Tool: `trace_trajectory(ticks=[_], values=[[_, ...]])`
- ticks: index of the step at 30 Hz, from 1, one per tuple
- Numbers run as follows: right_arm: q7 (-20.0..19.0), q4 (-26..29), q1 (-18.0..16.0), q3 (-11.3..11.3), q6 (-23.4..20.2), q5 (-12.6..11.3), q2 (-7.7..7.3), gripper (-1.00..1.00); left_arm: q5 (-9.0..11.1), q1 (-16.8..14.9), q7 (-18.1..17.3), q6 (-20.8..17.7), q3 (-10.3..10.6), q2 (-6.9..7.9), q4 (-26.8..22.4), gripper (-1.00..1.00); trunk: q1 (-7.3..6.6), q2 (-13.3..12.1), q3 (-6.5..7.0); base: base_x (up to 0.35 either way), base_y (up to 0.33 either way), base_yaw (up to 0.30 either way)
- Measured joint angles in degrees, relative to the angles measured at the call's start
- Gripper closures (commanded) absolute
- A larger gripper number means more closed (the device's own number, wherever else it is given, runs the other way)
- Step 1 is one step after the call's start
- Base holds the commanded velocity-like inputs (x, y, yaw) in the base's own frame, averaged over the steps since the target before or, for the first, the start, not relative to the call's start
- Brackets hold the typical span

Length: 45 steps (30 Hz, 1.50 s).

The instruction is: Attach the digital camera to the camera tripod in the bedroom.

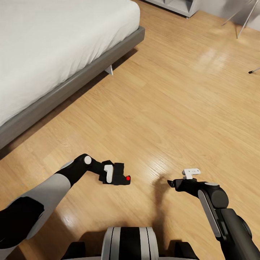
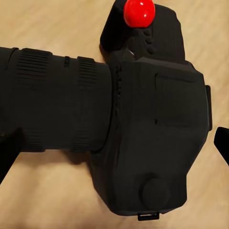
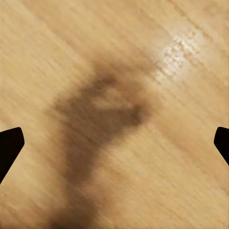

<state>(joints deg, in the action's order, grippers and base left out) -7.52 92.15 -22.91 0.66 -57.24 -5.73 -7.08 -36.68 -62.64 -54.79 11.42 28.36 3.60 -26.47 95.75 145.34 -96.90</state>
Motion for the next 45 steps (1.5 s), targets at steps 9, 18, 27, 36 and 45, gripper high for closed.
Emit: trace_trajectory(ticks=[9,18,27,36,45], values=[[-0.1,0.0,0.0,0.0,0.1,0.0,0.0,-1.0,0.0,0.1,0.1,0.1,-0.2,0.05,0.0,-1.0,0.0,0.0,0.0,0.0,0.0,0.0],[-0.1,0.1,0.0,0.1,0.0,-0.1,0.09,-1.0,0.1,0.1,0.1,0.1,-0.4,0.14,0.0,-1.0,0.0,0.0,-0.02,0.0,0.0,0.009],[-0.1,0.1,0.0,0.2,-0.2,0.0,0.98,-1.0,0.1,0.1,0.2,0.1,-0.5,0.12,0.0,-1.0,0.0,0.0,-0.46,0.0,0.0,0.097],[0.0,0.2,0.0,0.1,-0.2,0.1,2.0,-1.0,0.1,0.1,0.2,0.1,-0.5,0.08,0.0,-1.0,0.0,0.0,-1.18,0.0,0.0,0.112],[0.0,0.2,0.0,0.1,-0.3,0.1,2.24,-1.0,0.1,0.1,0.1,0.1,-0.5,0.11,0.1,-1.0,0.0,0.0,-1.96,0.0,0.0,0.102]])
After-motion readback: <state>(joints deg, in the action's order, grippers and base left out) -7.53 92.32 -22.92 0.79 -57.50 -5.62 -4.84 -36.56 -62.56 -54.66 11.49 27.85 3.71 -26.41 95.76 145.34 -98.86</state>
